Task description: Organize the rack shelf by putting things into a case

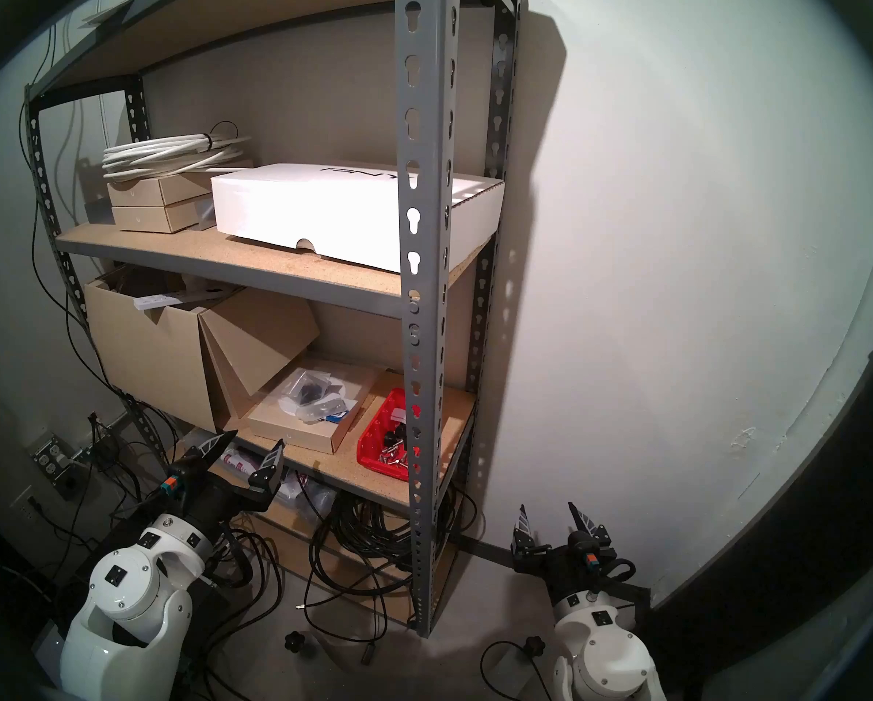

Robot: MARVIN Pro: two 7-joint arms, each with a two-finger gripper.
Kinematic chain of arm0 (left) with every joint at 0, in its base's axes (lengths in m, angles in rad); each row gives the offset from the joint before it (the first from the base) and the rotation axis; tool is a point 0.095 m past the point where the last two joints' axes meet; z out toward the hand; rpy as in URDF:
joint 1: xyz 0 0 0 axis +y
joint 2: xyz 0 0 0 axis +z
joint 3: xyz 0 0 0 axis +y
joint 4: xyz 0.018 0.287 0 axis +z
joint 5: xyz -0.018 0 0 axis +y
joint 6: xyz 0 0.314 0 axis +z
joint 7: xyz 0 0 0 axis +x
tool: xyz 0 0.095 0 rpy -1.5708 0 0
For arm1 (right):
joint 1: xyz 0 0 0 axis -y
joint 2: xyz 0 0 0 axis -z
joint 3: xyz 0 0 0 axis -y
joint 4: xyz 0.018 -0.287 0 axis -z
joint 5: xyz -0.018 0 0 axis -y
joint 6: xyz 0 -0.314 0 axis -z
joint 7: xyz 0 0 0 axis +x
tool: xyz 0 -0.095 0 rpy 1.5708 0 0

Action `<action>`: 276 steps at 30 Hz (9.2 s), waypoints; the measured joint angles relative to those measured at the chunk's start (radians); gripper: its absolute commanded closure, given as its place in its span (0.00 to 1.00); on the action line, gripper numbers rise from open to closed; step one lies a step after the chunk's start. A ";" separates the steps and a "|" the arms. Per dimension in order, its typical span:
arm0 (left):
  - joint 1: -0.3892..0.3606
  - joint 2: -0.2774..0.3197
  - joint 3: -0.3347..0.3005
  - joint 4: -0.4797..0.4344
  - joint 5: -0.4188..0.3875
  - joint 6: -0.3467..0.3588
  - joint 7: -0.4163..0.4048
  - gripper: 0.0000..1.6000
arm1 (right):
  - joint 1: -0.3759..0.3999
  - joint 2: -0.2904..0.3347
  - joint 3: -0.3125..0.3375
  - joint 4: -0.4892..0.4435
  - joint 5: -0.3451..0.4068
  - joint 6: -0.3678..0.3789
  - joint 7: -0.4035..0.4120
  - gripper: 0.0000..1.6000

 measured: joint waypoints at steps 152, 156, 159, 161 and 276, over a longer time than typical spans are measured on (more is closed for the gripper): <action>-0.493 0.065 0.097 0.327 -0.286 0.151 -0.404 1.00 | 0.000 0.000 0.000 0.004 0.000 0.000 0.000 0.00; -0.462 0.057 0.119 0.283 -0.278 0.174 -0.384 1.00 | 0.000 0.000 0.000 0.004 0.000 0.000 0.000 0.00; -0.441 0.050 0.142 0.256 -0.259 0.190 -0.361 1.00 | 0.000 0.000 0.000 0.004 0.000 0.000 0.000 0.00; -0.434 0.047 0.151 0.248 -0.251 0.195 -0.353 1.00 | 0.000 0.000 0.000 0.004 0.000 0.000 0.000 0.00; -0.324 0.055 0.139 0.058 -0.166 0.220 -0.229 0.18 | 0.000 0.000 0.000 0.004 0.000 0.000 0.000 0.00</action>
